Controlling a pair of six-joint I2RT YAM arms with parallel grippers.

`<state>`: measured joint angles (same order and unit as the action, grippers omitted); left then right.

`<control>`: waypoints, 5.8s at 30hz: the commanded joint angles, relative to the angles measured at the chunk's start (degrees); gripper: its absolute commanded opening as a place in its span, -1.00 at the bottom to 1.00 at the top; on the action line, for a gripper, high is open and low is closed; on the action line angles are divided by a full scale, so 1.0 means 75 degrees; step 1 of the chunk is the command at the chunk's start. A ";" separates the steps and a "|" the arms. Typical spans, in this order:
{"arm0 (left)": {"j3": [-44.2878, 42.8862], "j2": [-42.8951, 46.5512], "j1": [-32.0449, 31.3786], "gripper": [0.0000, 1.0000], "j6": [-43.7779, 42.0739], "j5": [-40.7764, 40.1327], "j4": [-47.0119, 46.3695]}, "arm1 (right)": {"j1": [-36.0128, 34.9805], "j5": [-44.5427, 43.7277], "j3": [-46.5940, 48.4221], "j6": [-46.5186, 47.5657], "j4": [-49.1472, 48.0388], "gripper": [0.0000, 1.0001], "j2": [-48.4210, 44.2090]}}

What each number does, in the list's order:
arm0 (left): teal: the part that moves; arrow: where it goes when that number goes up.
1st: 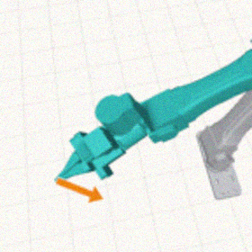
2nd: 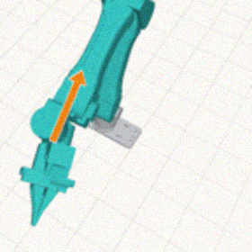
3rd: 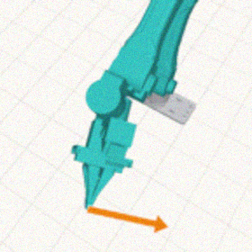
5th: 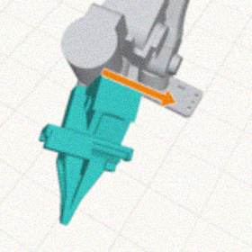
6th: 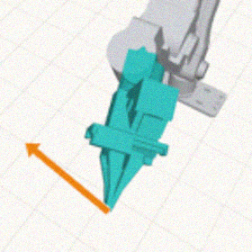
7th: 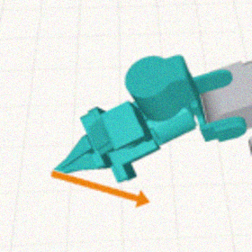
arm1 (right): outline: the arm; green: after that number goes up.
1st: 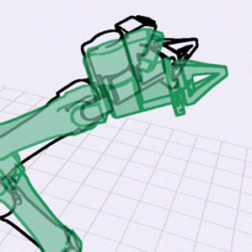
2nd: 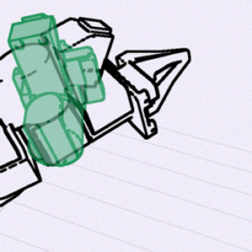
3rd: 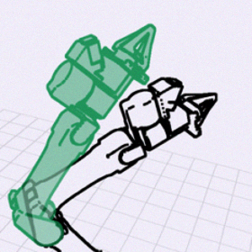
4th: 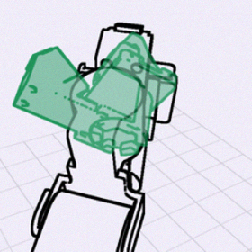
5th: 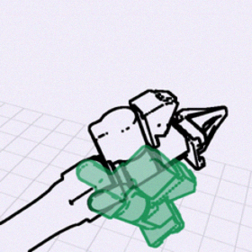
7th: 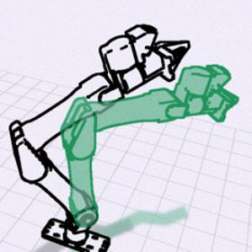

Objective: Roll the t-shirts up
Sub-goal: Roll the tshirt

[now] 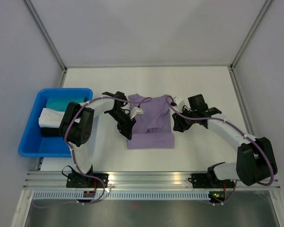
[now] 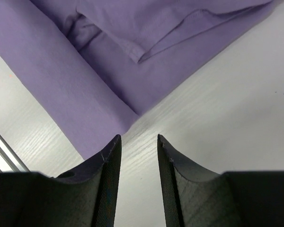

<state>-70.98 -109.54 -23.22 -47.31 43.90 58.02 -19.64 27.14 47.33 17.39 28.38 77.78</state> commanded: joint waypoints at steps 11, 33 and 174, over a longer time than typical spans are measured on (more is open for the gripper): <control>-0.0075 0.1748 0.0459 0.00 0.1420 -0.0814 -0.1489 | -0.0497 0.0227 -0.0041 0.0376 -0.0644 -0.18 -0.1135; 0.6897 0.7867 -0.3758 0.24 0.0062 -0.4364 -0.6785 | -0.4296 -0.3488 -0.2584 0.2217 -0.1464 -0.12 -0.1840; 0.6488 0.6426 -0.2294 0.19 -0.0841 -0.5173 -0.6470 | -0.2854 -0.0760 -0.0792 0.0271 -0.1698 -0.99 -0.0105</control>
<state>-22.83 -60.14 -40.18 -54.15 7.38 12.97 -41.43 18.28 38.85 19.29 15.77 76.60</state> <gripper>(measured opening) 0.628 0.018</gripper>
